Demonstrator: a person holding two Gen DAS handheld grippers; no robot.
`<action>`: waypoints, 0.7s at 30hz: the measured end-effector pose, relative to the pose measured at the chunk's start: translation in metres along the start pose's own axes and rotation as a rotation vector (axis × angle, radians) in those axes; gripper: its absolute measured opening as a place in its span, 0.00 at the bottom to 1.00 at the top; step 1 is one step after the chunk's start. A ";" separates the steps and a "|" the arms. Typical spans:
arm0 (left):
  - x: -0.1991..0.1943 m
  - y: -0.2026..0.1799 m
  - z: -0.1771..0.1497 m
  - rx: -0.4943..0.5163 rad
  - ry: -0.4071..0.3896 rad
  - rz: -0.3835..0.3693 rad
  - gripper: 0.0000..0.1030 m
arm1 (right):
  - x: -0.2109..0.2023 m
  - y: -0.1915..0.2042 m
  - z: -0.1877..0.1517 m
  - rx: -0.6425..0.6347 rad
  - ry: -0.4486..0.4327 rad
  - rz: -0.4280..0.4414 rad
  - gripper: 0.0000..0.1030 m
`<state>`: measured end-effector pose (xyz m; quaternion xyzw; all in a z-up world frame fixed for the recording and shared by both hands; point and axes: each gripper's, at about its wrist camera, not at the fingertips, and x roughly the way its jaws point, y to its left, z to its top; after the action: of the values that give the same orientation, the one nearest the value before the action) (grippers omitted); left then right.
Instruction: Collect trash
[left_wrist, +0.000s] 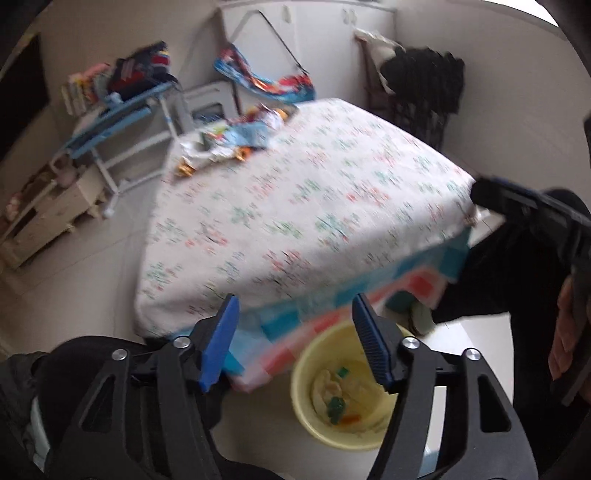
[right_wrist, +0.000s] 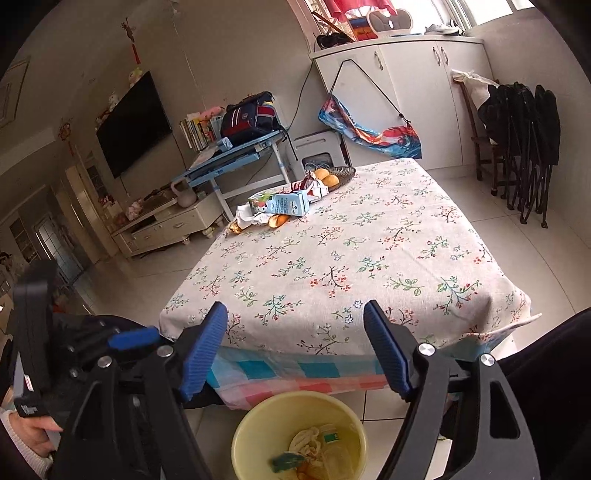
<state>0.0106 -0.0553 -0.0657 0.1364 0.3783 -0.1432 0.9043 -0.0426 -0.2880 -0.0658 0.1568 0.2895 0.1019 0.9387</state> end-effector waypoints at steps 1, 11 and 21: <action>-0.006 0.010 0.005 -0.032 -0.045 0.040 0.71 | 0.000 0.003 0.000 -0.016 -0.007 -0.009 0.72; -0.035 0.083 0.012 -0.295 -0.228 0.255 0.84 | -0.001 0.035 -0.003 -0.220 -0.077 -0.068 0.82; -0.031 0.080 0.004 -0.301 -0.241 0.277 0.85 | 0.003 0.039 -0.006 -0.252 -0.074 -0.077 0.84</action>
<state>0.0217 0.0222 -0.0297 0.0325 0.2624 0.0248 0.9641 -0.0474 -0.2499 -0.0581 0.0299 0.2452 0.0954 0.9643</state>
